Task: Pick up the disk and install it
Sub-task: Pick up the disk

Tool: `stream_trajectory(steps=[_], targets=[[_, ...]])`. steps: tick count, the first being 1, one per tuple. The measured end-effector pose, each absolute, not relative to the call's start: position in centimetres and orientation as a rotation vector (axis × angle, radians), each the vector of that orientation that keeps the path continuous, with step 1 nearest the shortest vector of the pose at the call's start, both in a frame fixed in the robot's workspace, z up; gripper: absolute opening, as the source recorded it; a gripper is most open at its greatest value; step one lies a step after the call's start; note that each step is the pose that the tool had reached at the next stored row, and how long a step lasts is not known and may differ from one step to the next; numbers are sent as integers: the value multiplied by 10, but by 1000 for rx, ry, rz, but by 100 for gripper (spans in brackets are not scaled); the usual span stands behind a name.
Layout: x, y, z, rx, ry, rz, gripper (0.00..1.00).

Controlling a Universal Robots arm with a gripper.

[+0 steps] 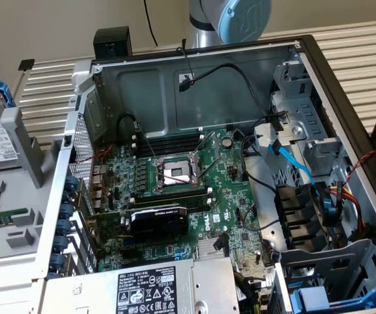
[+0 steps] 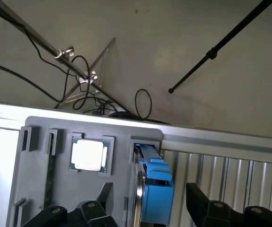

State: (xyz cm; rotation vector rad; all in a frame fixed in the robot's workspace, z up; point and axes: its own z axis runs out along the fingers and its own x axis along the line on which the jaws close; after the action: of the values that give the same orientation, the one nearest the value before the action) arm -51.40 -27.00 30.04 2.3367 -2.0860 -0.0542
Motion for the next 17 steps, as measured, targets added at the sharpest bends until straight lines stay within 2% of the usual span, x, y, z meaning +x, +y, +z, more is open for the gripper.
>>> stream_trajectory(steps=[17], targets=[[-514,-274,286,2321,-2139,-138,71]])
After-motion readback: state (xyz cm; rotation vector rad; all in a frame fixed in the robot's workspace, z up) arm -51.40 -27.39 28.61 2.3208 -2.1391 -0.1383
